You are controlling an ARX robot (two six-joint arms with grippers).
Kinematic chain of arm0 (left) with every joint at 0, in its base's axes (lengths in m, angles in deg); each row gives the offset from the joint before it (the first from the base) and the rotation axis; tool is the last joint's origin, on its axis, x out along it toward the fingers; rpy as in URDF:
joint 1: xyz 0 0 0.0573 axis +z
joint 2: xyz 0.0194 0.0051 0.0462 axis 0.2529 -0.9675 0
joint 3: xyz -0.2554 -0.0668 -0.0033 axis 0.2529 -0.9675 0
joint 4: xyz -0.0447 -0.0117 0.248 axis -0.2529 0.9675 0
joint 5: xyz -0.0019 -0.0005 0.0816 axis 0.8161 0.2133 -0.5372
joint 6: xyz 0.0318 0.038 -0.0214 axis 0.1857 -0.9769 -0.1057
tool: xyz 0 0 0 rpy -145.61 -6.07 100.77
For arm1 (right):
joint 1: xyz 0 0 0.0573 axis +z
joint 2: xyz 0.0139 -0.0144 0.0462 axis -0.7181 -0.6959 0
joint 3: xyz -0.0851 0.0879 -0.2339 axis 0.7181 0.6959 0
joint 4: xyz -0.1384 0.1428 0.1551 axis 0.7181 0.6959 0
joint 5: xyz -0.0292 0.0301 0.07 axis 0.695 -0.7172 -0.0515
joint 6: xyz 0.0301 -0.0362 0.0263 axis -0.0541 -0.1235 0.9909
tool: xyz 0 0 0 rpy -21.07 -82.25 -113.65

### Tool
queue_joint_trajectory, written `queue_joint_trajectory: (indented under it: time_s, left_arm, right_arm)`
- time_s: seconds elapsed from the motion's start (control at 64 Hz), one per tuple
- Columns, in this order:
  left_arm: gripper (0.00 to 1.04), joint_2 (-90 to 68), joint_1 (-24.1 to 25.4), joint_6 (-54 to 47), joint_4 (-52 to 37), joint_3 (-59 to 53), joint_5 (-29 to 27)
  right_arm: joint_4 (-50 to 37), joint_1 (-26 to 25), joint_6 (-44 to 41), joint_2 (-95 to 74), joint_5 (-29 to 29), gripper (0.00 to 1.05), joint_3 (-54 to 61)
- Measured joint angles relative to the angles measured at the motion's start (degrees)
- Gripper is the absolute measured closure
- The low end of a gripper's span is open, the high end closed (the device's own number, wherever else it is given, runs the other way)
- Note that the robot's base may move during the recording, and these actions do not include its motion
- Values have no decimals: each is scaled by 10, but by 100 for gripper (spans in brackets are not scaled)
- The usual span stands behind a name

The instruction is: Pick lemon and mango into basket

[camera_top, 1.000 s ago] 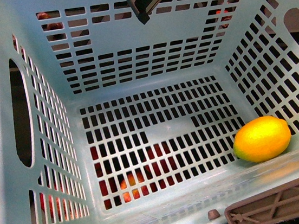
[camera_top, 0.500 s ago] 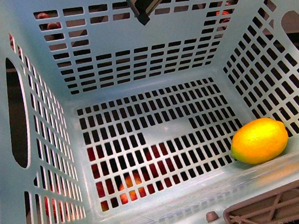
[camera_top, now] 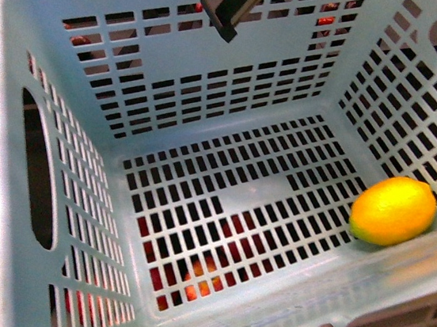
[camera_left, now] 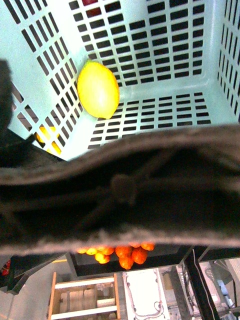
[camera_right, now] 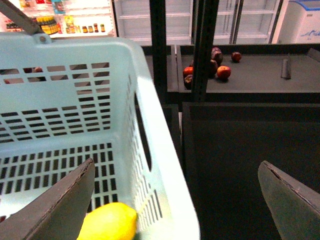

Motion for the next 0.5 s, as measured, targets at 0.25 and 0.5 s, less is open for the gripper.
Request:
queue_joint_trajectory:
  time_s: [0.25,0.5]
  left_arm:
    - [100,0,3,1,0,0,-9]
    - [100,0,7,-3,0,0,-14]
  right_arm:
    - [0,0,0,0,0,9,0]
    - [1,0,0,1,-2,9,1]
